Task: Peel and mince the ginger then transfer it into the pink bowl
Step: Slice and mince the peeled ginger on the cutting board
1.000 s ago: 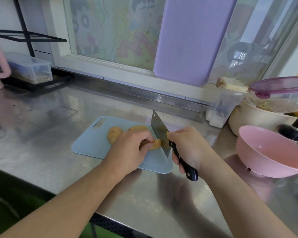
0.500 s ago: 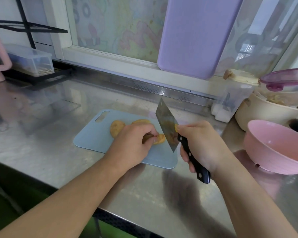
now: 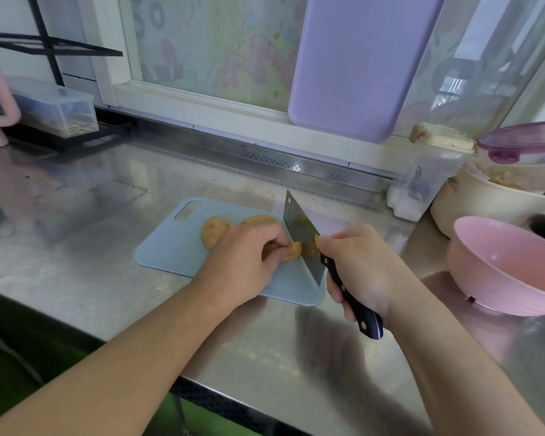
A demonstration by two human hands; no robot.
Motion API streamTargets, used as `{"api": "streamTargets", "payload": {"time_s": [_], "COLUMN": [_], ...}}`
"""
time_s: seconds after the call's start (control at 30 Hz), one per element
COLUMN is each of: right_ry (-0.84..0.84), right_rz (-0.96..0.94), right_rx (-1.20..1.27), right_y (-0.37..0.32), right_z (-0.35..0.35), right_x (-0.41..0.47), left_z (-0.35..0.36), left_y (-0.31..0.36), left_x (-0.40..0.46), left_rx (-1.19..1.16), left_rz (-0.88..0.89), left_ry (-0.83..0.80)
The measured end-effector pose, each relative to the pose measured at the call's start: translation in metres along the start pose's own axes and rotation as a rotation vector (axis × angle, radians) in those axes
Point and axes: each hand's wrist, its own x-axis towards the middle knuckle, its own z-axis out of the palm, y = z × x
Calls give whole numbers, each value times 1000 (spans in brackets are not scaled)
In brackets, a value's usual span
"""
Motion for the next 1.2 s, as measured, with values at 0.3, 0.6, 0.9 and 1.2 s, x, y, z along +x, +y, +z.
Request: {"api": "streamTargets", "payload": {"time_s": [0.3,0.6,0.9,1.2], "right_ry": [70,64,28,37], "right_rz": [-48,-79,-37,-36], "right_rx": [117,117,22,26], "right_y": [3,0,3,5], "right_z": [6,0,4,9], "right_x": [4,-1,-2,6], "left_z": [-2,-1,1,-1], "left_y": [3,1,-1,1], "left_x": [-1,0,0,0], "left_rx": [-30,-18,-16,-33], "left_rz": [-14,-8,-12,-18], "left_ry": [-7,2,4,4]}}
